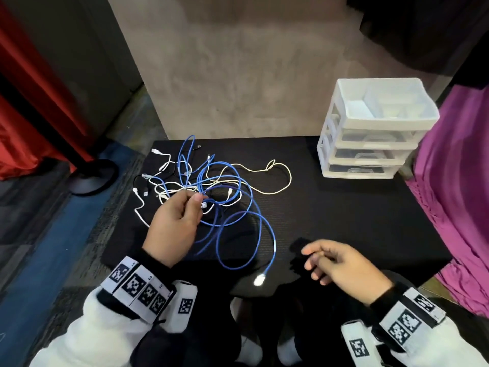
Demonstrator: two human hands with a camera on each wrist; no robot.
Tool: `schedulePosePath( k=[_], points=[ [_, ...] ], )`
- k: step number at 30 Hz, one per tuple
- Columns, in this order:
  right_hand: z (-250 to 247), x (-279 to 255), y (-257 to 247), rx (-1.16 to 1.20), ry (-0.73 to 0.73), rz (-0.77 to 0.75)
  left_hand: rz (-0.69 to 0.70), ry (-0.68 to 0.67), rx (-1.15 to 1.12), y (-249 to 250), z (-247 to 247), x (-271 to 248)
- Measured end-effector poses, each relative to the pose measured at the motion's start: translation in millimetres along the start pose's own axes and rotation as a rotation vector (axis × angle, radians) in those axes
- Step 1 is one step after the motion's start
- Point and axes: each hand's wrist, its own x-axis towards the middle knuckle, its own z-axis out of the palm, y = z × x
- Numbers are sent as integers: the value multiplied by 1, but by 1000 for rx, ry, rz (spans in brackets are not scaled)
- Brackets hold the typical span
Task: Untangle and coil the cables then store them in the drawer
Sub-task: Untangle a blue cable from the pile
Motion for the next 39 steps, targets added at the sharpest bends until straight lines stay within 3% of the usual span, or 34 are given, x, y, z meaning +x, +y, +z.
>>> schedulePosePath(
  k=[4, 6, 10, 12, 17, 19, 25, 32, 36, 39],
  points=[
    [16, -2, -40, 13, 175, -336, 64, -199, -87, 28, 13, -12],
    [25, -2, -59, -86, 156, -467, 108, -301, -136, 42, 21, -18],
    [35, 0, -84, -165, -11, -505, 142, -356, -150, 59, 28, -21],
    [29, 0, -89, -133, 3, -507, 113, -351, -144, 58, 24, -19],
    [-28, 6, -99, 7, 398, -523, -88, -333, -298, 48, 7, -17],
    [-45, 7, -96, 13, 431, -512, -130, -339, -333, 49, 7, -17],
    [-38, 3, -76, -232, 200, -435, -163, -290, -427, 57, 20, -19],
    [5, -3, -70, -79, 4, -403, -213, -287, -551, 66, 31, -25],
    [31, -1, -59, 30, -168, -267, -281, -178, -679, 61, 38, -29],
    [48, -2, -58, 202, -210, -192, -351, -83, -707, 51, 47, -33]
  ],
)
